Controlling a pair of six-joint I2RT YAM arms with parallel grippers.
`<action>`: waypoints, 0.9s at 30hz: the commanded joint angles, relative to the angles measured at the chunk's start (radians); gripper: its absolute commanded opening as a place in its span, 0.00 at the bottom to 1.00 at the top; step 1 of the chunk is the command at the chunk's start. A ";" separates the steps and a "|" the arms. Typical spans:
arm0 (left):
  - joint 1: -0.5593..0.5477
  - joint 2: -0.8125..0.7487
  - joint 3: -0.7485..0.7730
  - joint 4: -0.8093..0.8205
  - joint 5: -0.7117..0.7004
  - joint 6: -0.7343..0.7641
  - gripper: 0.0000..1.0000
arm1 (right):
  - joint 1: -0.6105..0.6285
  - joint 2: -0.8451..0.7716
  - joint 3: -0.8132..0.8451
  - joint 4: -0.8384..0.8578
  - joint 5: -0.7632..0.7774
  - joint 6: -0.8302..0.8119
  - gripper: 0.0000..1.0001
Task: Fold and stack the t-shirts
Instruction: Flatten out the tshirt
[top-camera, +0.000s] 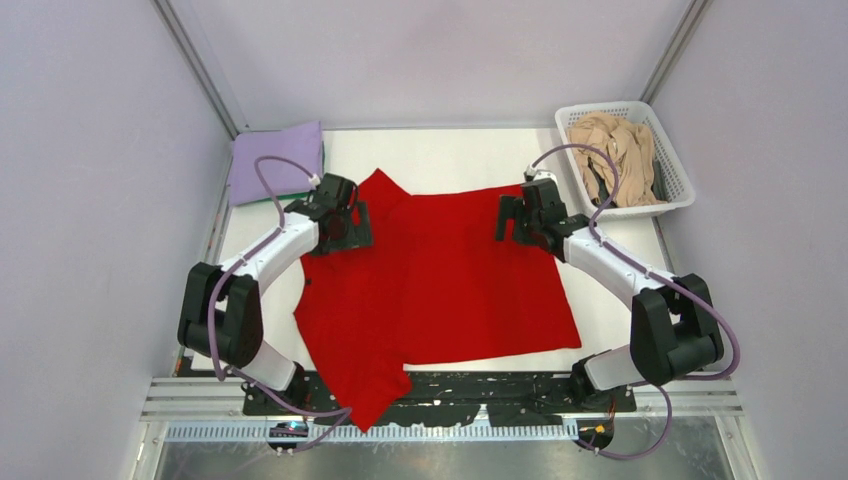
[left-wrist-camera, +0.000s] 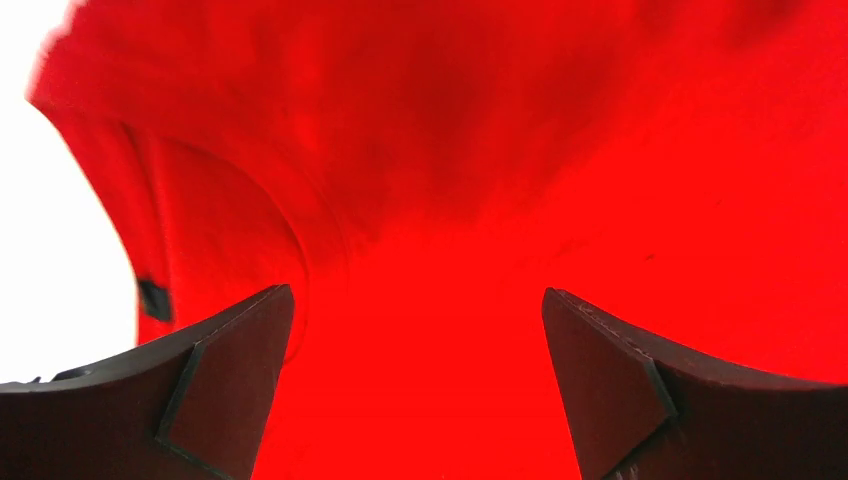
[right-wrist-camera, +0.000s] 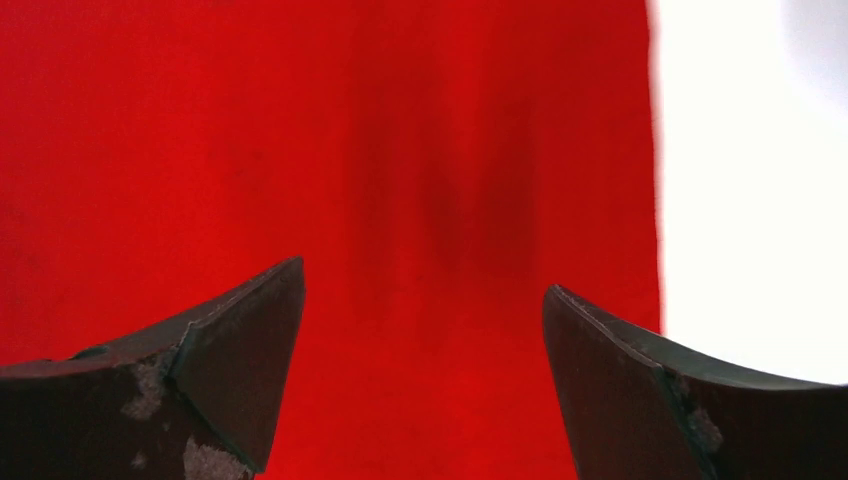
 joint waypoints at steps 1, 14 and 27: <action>0.008 -0.011 -0.059 0.102 0.135 -0.096 1.00 | -0.002 0.023 -0.063 0.094 -0.176 0.054 0.95; 0.086 0.396 0.268 -0.005 0.332 -0.193 1.00 | -0.050 0.181 -0.073 0.141 -0.145 0.113 0.95; 0.128 0.680 0.705 -0.219 0.450 -0.232 1.00 | -0.125 0.354 0.077 0.193 -0.216 0.140 0.95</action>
